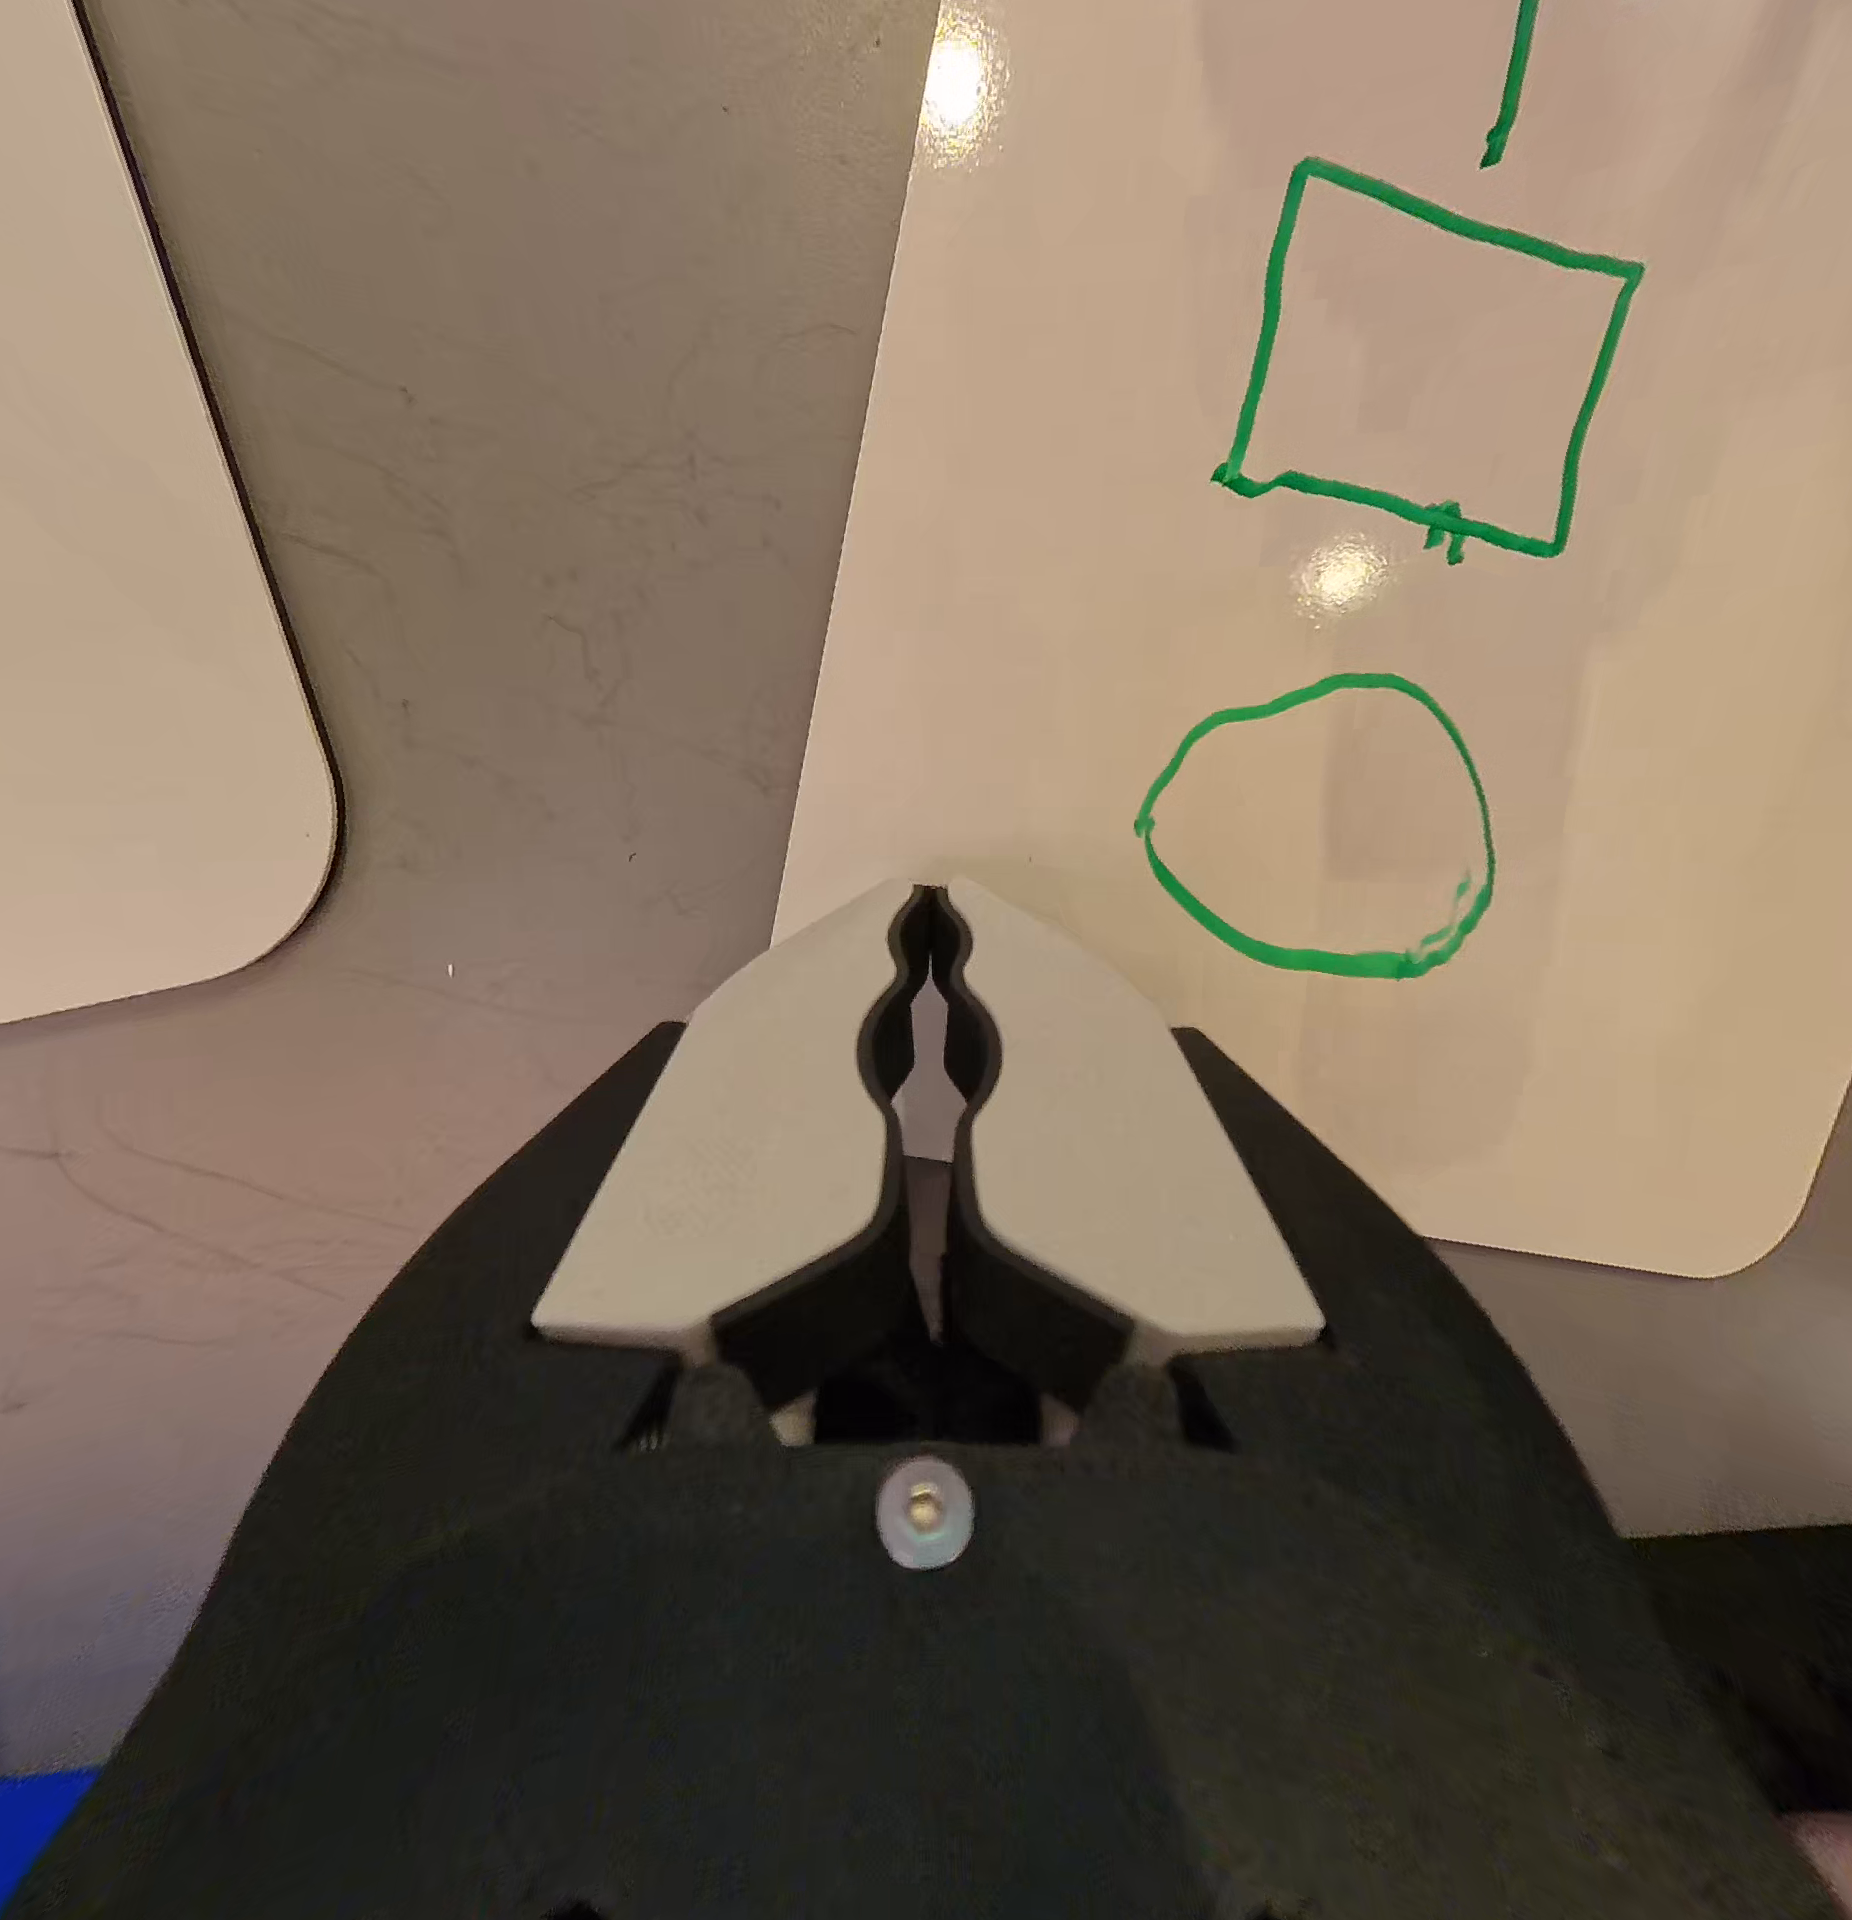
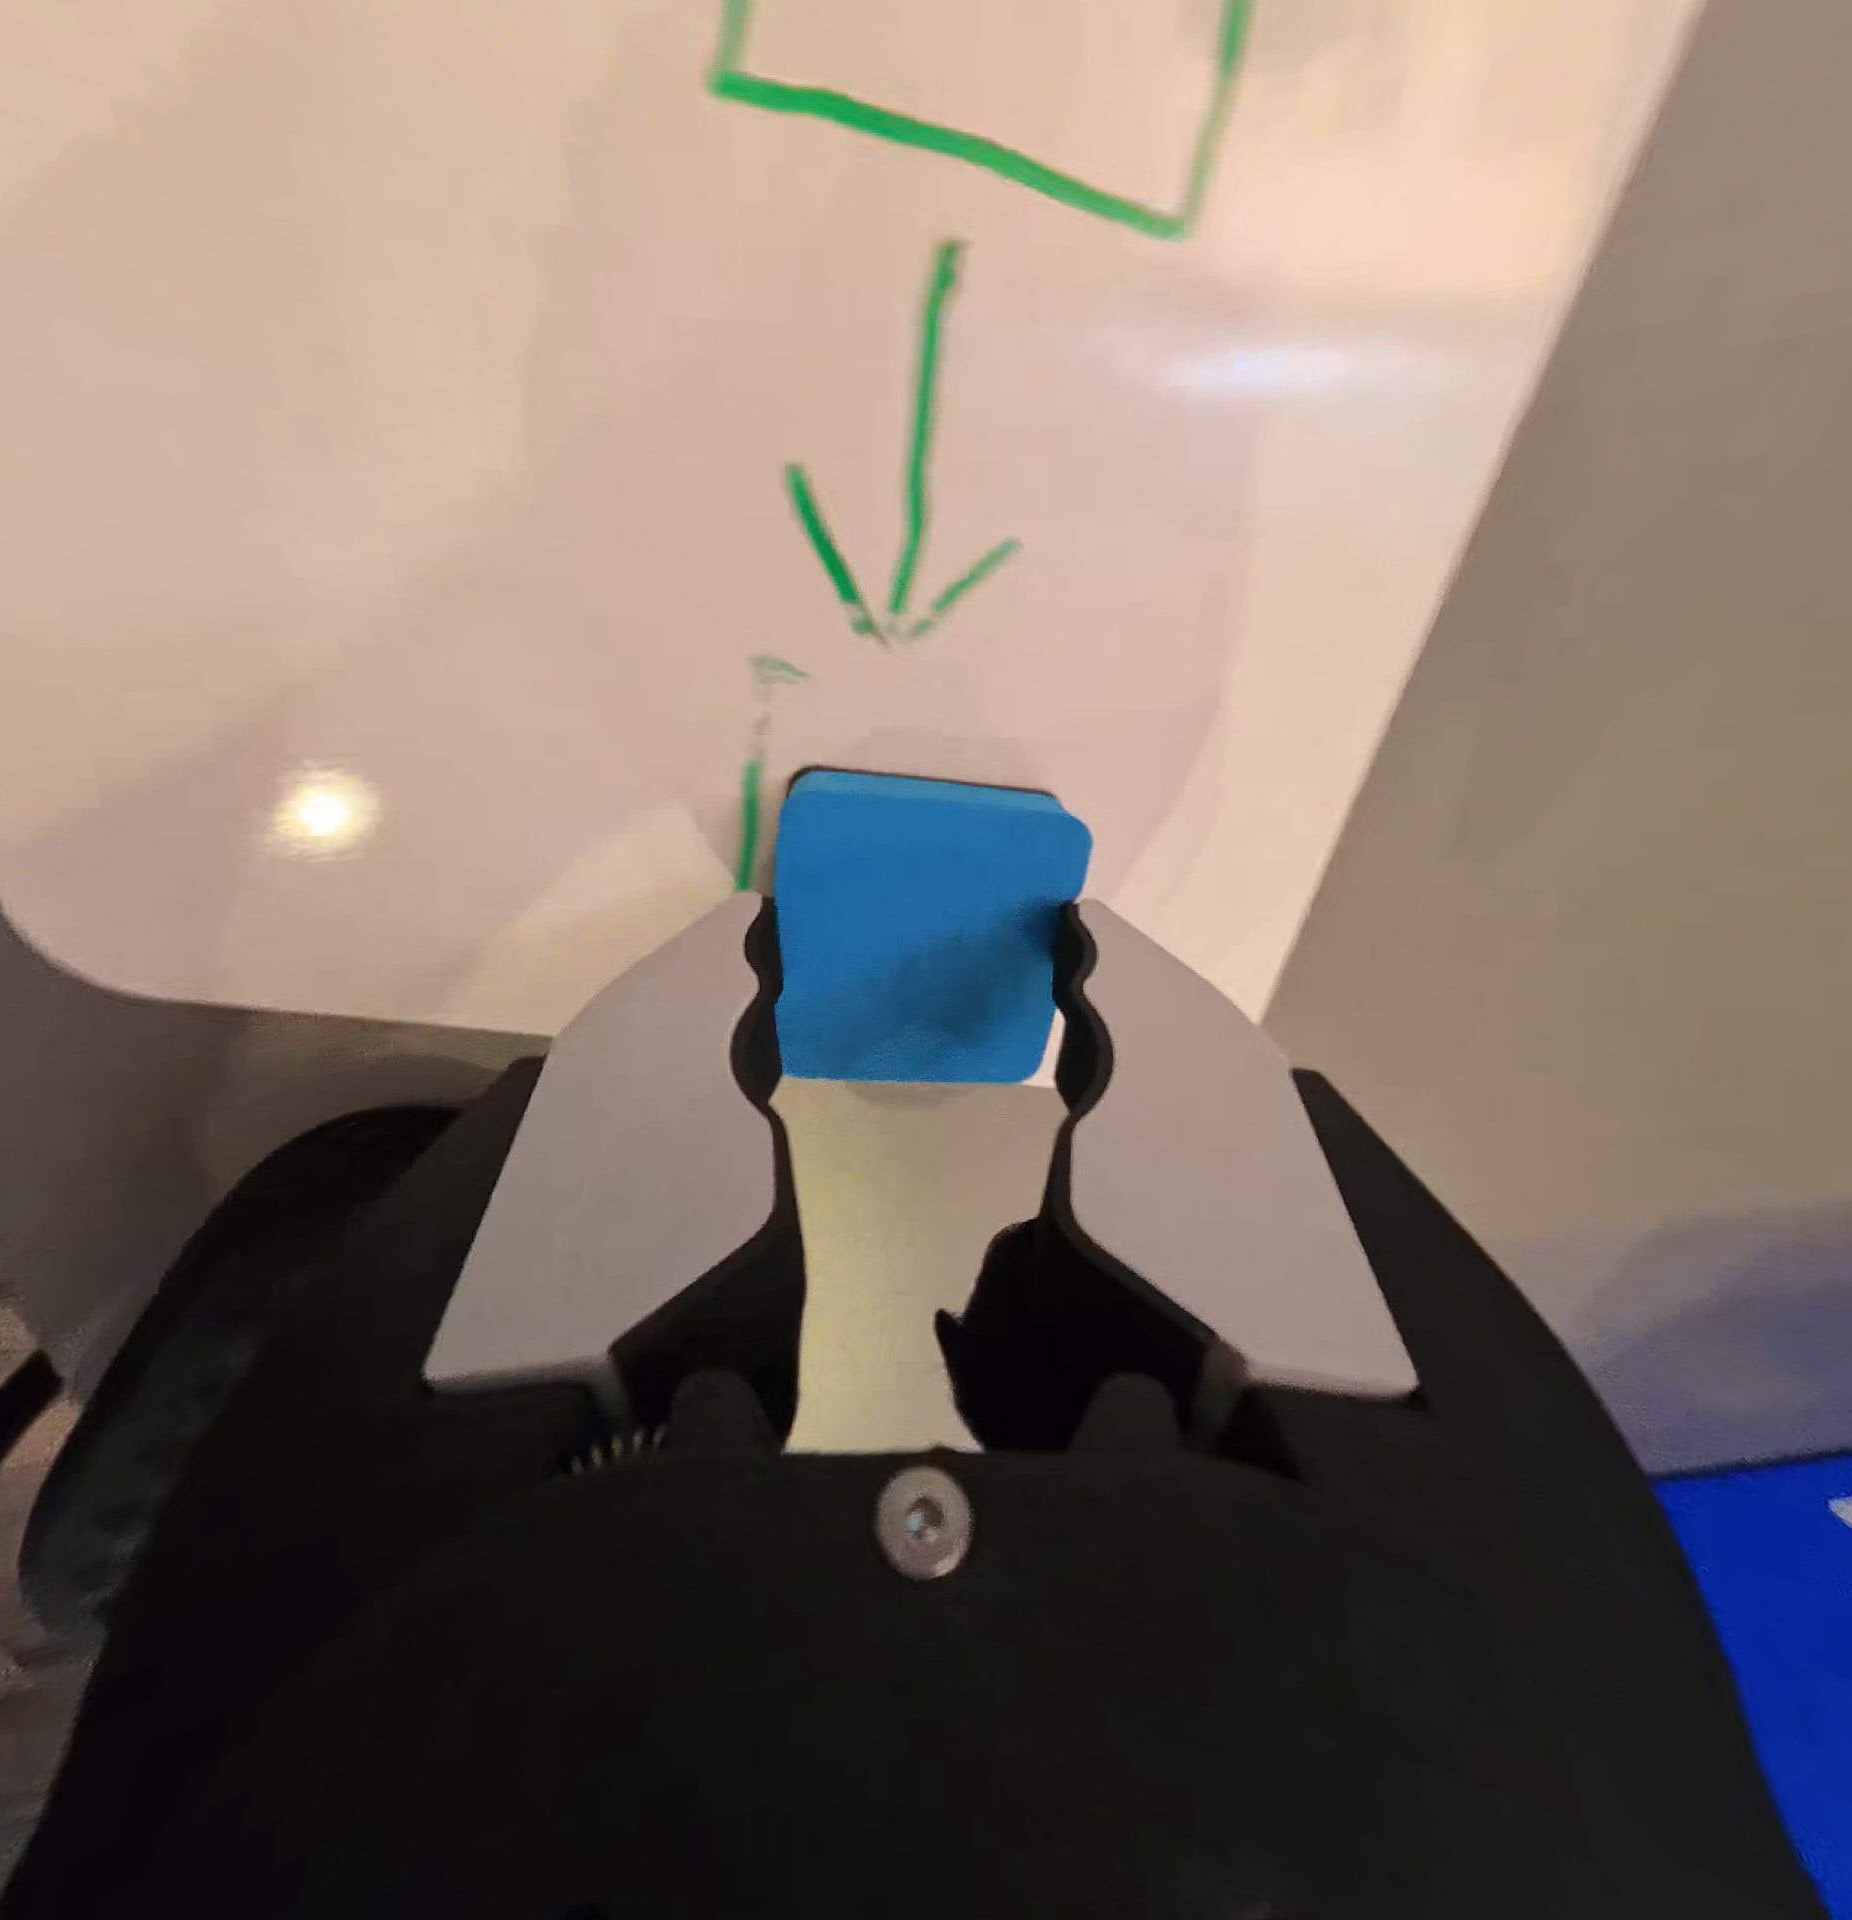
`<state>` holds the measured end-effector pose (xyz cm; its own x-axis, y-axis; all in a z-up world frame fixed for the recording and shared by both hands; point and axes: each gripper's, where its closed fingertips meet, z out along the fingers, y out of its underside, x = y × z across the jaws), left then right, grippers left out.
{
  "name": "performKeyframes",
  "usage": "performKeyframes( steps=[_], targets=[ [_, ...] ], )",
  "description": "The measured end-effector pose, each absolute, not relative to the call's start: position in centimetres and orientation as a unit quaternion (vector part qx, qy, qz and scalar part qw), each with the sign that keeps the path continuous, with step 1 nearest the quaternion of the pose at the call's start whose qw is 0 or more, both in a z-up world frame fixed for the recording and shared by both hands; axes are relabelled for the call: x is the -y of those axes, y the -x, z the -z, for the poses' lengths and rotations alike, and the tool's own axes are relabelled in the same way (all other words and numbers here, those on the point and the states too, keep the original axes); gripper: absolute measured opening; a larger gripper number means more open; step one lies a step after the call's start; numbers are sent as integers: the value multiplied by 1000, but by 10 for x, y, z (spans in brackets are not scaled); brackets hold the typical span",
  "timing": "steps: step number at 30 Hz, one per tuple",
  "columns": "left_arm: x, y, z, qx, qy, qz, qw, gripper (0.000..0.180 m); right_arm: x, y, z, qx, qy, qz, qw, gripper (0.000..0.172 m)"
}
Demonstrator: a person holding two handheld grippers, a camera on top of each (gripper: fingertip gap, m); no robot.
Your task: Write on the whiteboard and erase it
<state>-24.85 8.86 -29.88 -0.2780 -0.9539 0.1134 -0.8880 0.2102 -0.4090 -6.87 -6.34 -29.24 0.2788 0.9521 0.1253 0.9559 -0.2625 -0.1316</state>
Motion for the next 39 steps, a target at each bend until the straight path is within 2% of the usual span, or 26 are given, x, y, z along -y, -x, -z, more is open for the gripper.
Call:
performKeyframes(
  steps=[3, 12, 16, 20, 24, 29, 32, 36, 39],
  targets=[
    [-89, 249, 299, -774, 595, 200, 82, 1, 58, 92, 292, 618, 779, 9, 108, 52],
    [-88, 249, 299, -774, 596, 196, 83, 1, 61, 101, 292, 632, 768, 2, 104, 52],
    [-89, 249, 299, -775, 595, 196, 83, 1, 77, 66, 292, 618, 782, 12, 75, 52],
    [-88, 249, 299, -774, 597, 197, 83, 1, 66, 79, 292, 622, 777, 13, 97, 52],
    [-89, 249, 299, -773, 597, 199, 83, 1, 87, 62, 292, 622, 779, 8, 74, 53],
    [-88, 249, 299, -772, 597, 199, 83, 1, 73, 86, 292, 629, 772, 5, 97, 52],
    [-89, 249, 299, -772, 597, 202, 83, 1, 86, 69, 292, 626, 776, 10, 74, 52],
    [-89, 249, 299, -772, 597, 202, 83, 1, 66, 74, 292, 616, 782, 28, 90, 52],
    [-88, 249, 299, -771, 597, 204, 83, 1, 83, 83, 292, 643, 761, 14, 81, 52]
  ],
)
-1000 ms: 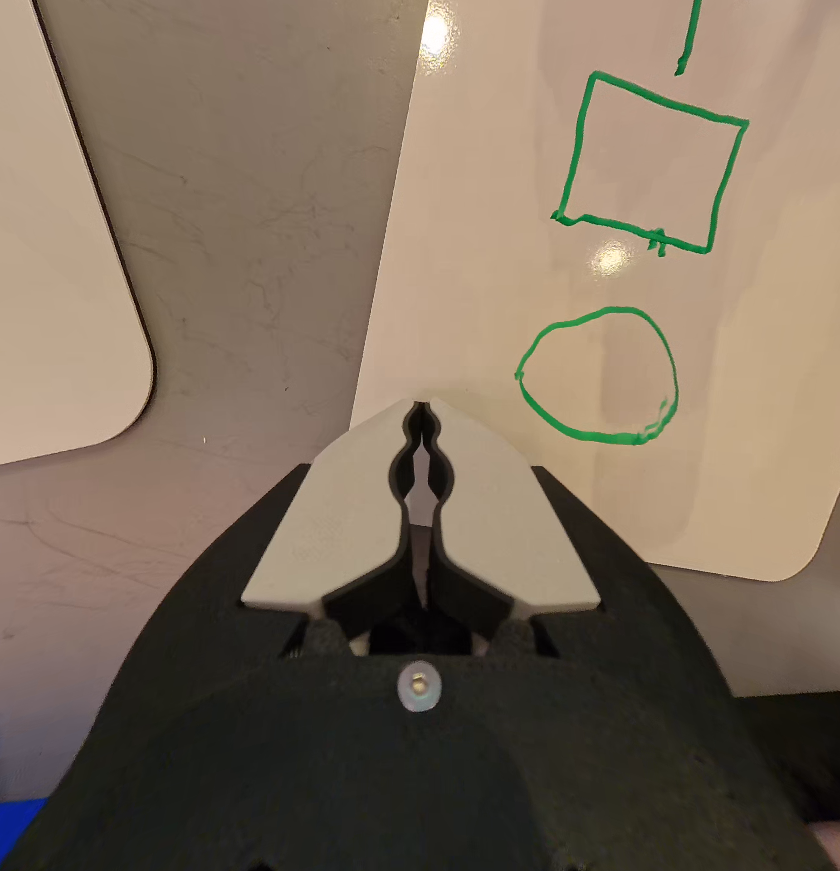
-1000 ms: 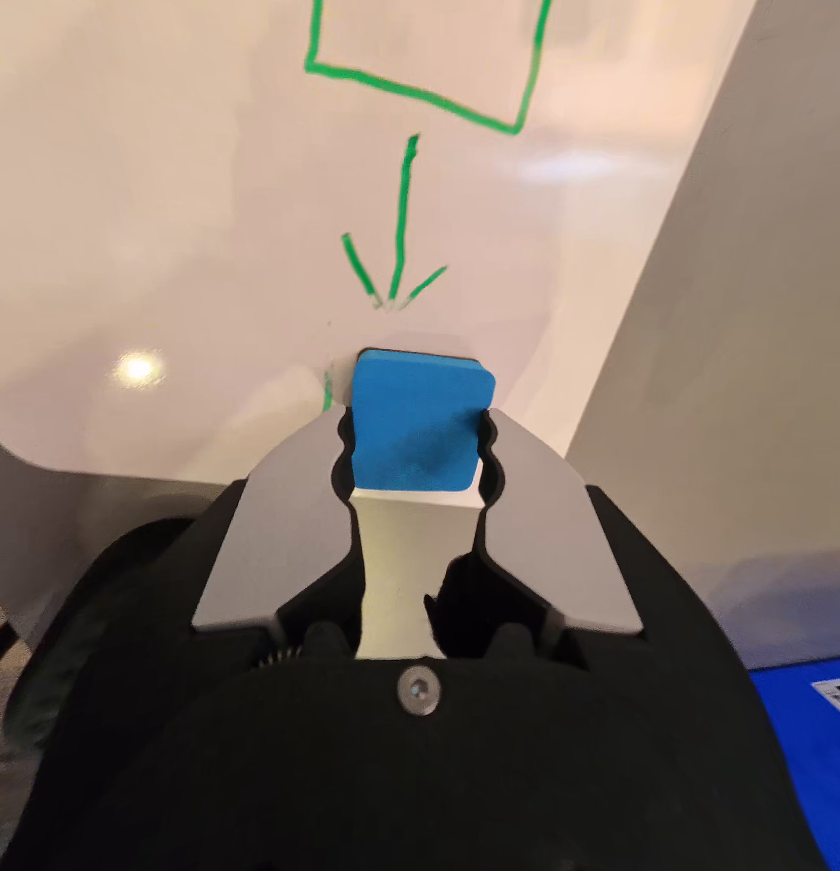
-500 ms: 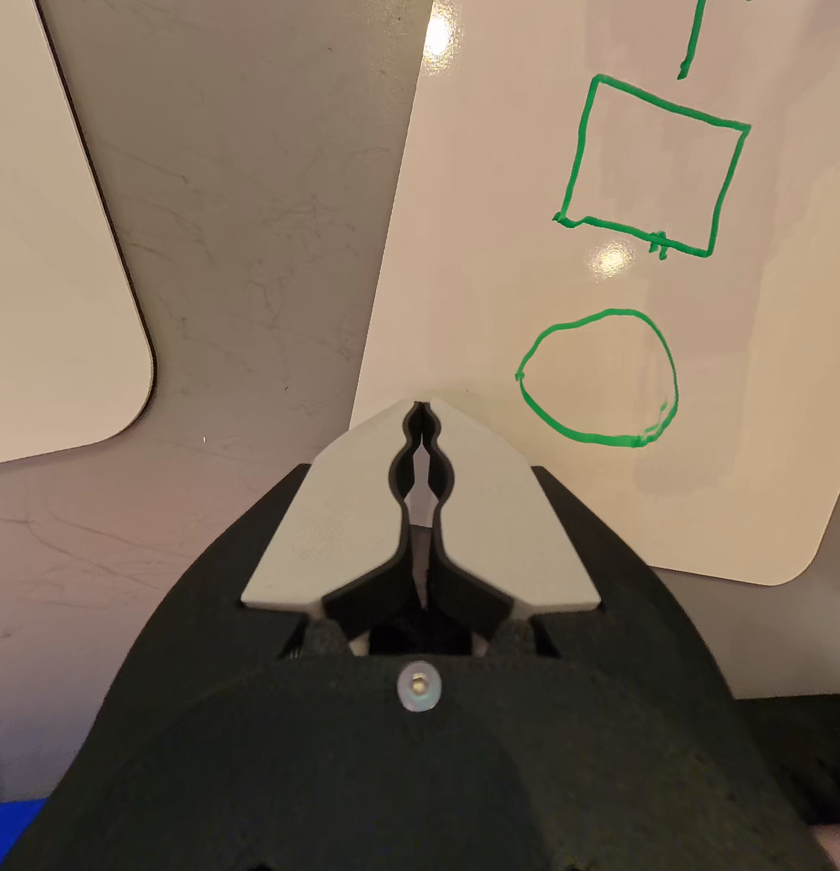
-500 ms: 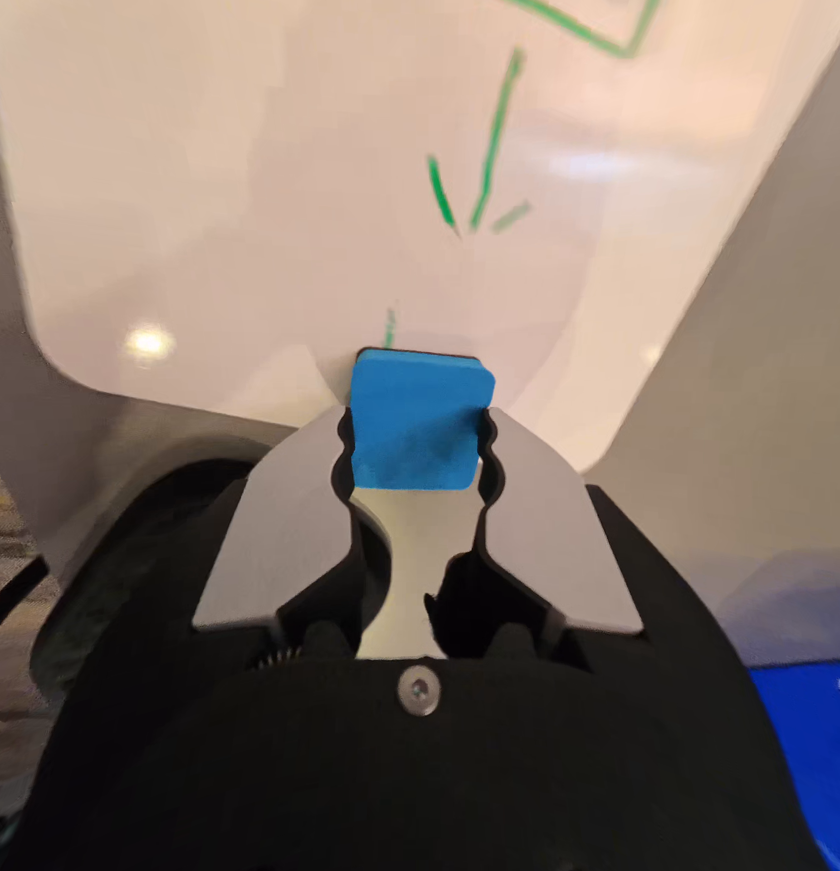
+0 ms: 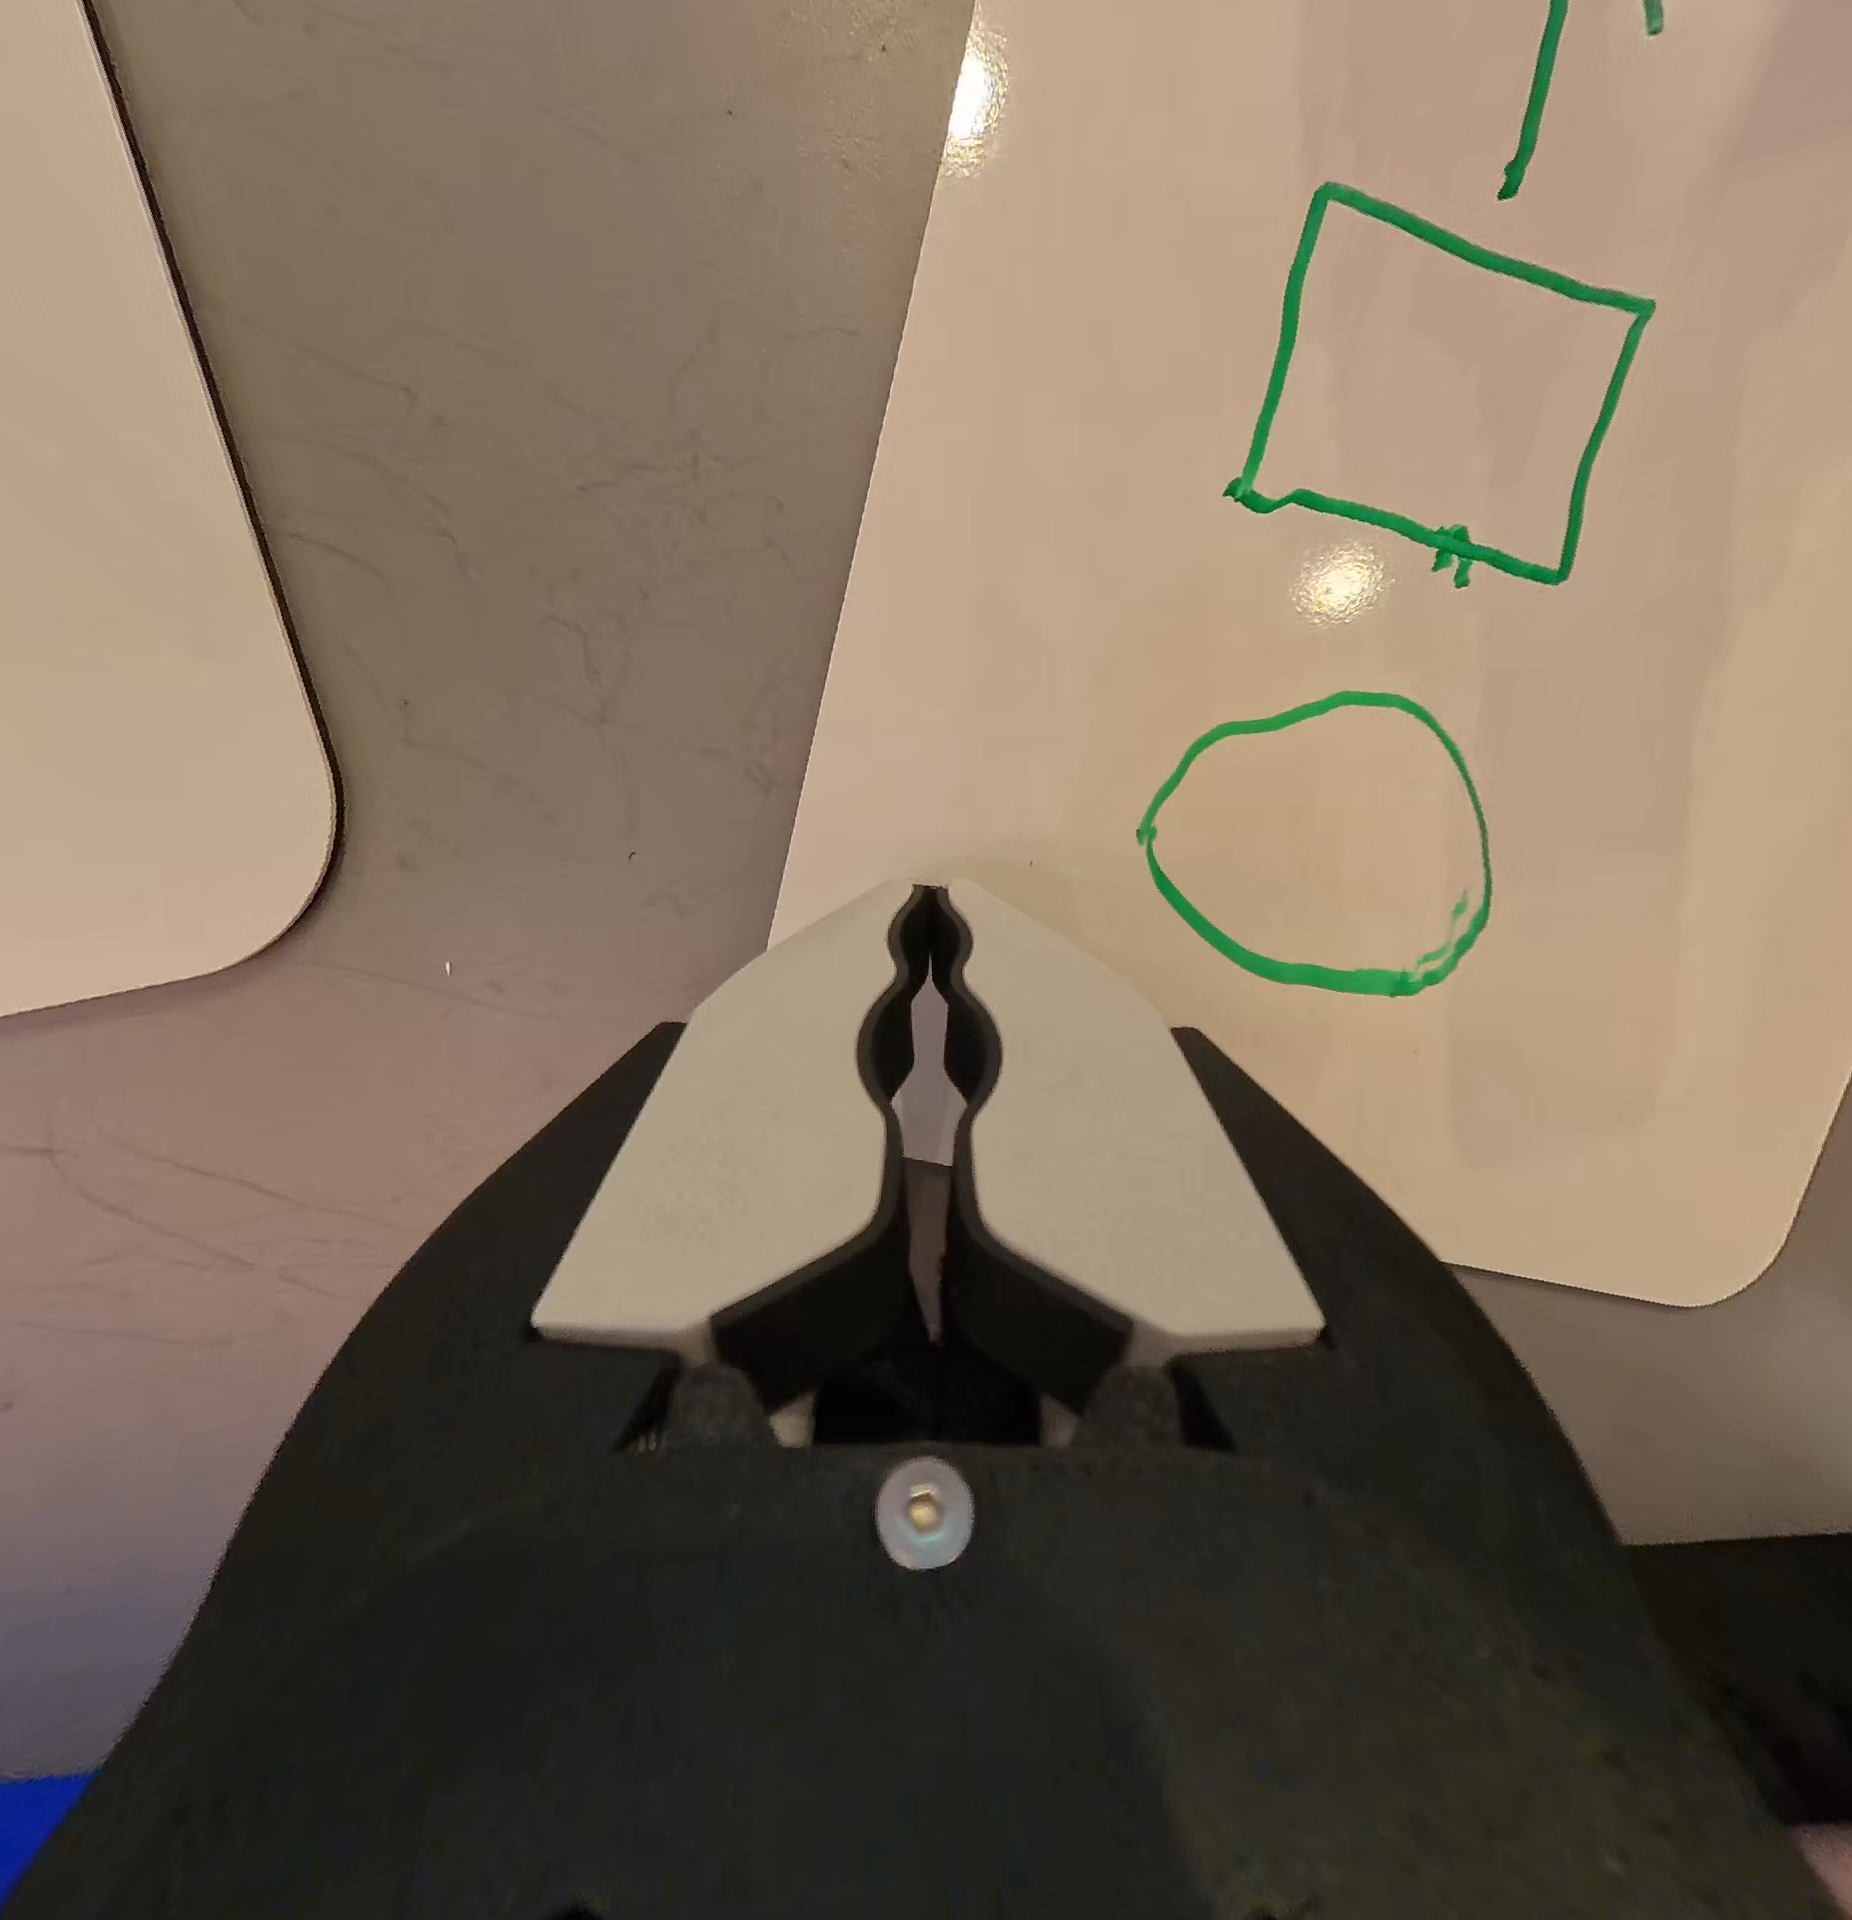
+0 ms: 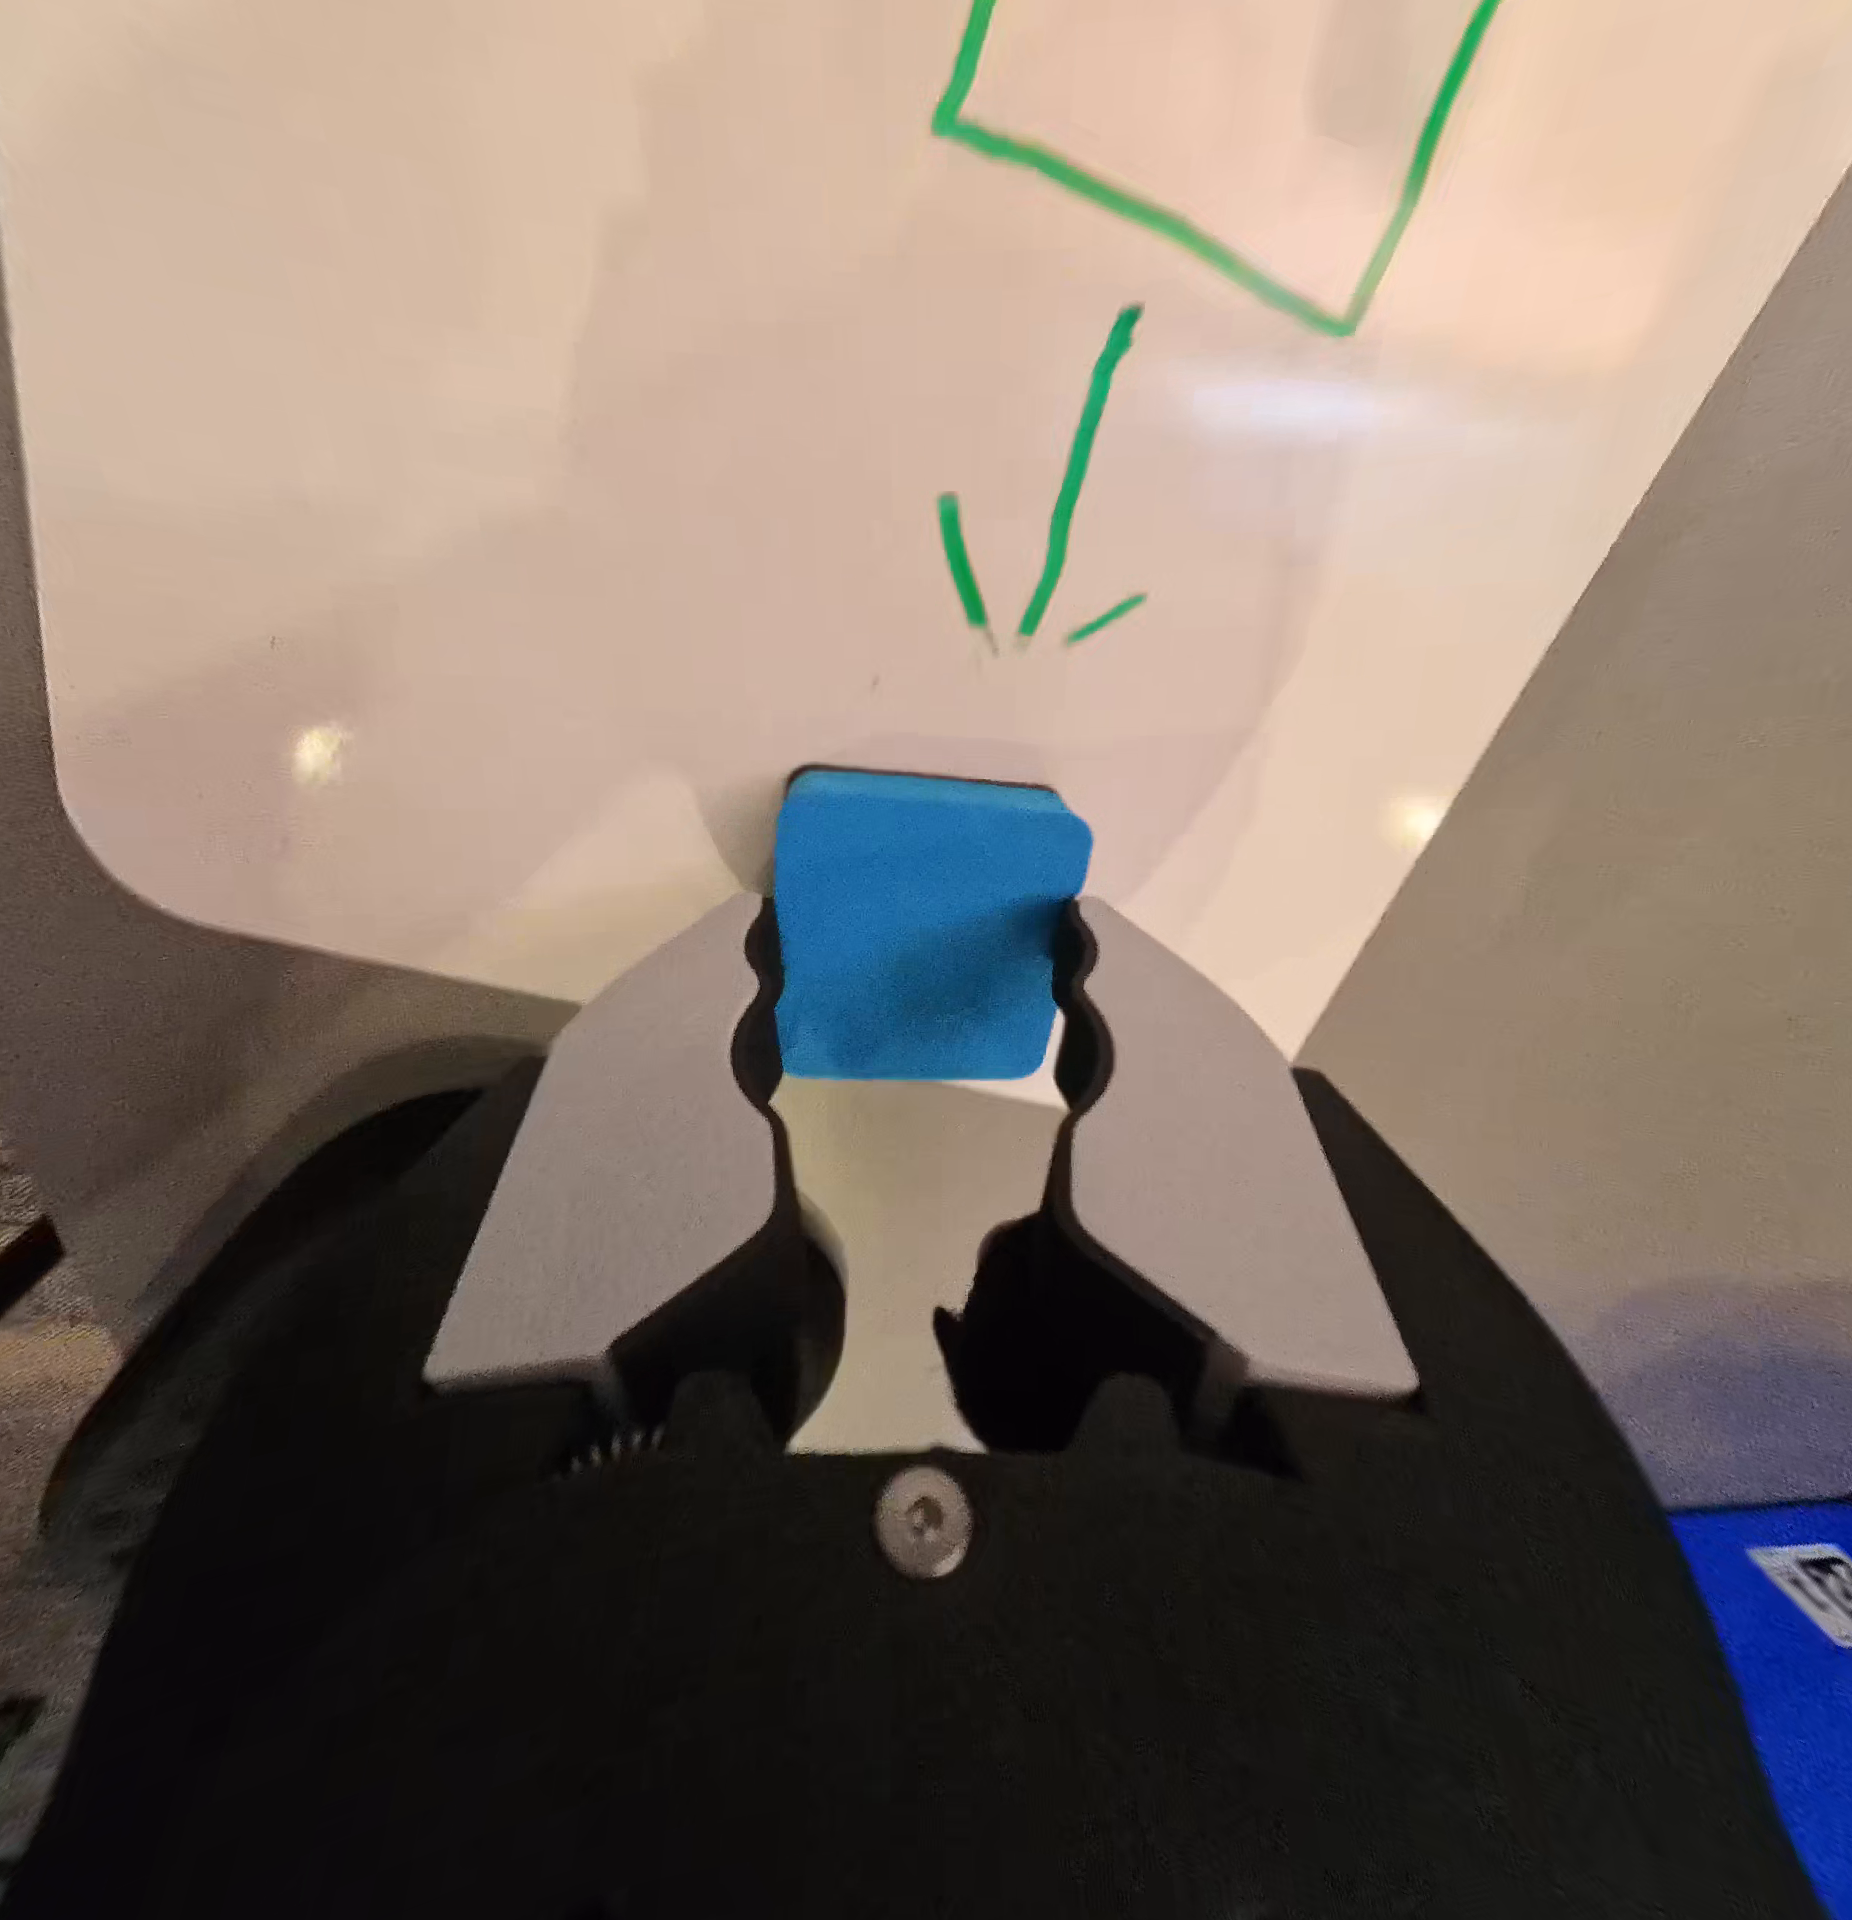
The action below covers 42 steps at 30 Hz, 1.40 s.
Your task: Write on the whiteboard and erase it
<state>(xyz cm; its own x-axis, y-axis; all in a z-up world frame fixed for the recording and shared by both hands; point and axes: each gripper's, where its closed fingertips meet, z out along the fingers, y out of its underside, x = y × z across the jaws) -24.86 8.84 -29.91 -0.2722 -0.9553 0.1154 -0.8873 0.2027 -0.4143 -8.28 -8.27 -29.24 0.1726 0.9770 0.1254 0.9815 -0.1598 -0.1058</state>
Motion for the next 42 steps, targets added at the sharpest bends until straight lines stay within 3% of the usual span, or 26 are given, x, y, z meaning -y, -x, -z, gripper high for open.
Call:
performKeyframes(
  steps=[42],
  targets=[
    [-88, 249, 299, -767, 599, 213, 81, 1, 55, 101, 292, 643, 762, 21, 64, 52]
  ],
)
